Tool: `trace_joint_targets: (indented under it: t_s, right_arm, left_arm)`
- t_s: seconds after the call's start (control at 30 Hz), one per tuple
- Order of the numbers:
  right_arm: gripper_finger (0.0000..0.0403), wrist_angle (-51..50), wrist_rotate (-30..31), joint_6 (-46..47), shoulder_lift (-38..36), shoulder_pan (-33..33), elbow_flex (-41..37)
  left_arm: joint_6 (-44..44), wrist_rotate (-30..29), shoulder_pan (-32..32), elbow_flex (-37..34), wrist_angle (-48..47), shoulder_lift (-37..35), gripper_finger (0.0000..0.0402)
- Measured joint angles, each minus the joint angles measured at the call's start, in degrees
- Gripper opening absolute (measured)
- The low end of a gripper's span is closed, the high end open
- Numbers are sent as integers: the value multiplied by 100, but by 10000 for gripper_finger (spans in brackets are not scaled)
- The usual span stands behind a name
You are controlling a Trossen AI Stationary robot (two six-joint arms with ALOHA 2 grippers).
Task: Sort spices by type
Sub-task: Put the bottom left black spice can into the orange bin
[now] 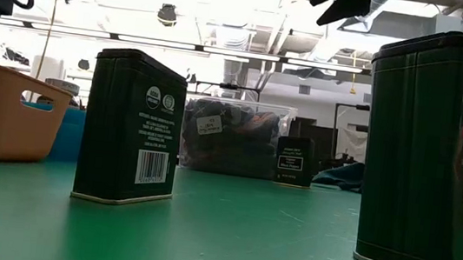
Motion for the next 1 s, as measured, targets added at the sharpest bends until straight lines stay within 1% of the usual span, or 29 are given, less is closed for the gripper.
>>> trace_joint_targets:
  t_s: [0.1, 0.2, 0.33, 0.4, 0.5, 0.57, 0.67, 0.8, 0.93, 1.0]
  right_arm:
    - [360, 0, -4, 0, 0, 0, 0]
    - [360, 0, -7, -15, 0, -2, 0]
    - [360, 0, -21, -15, 0, -28, 0]
    - [360, 0, -102, -9, 0, -69, 0]
    - [360, 0, -143, 79, 0, -141, 0]
    - [360, 0, -142, 94, 0, -185, 0]
    - [360, -17, -144, 94, 0, -281, 0]
    - [360, -190, -142, 96, 0, -330, 0]
    - [360, -281, -143, 8, 1, -326, 0]
    - [360, -324, -144, -85, 1, -326, 0]
  left_arm:
    - [139, -171, 0, 42, -26, -83, 248]
    - [312, -541, 1, 233, -279, -89, 250]
    - [760, -1085, 16, 527, -578, -72, 249]
    - [1170, -1323, 100, 669, -415, -54, 249]
    - [2217, -1317, 391, 873, 166, 126, 249]
    - [2973, -1158, 609, 1053, 605, 399, 249]
    - [3780, -961, 925, 1406, 1031, 964, 249]
    - [4567, -833, 1338, 2164, 1073, 1798, 249]
    - [5881, -805, 1582, 3050, 1223, 2617, 249]
    - [6153, -780, 1682, 3454, 1250, 2995, 249]
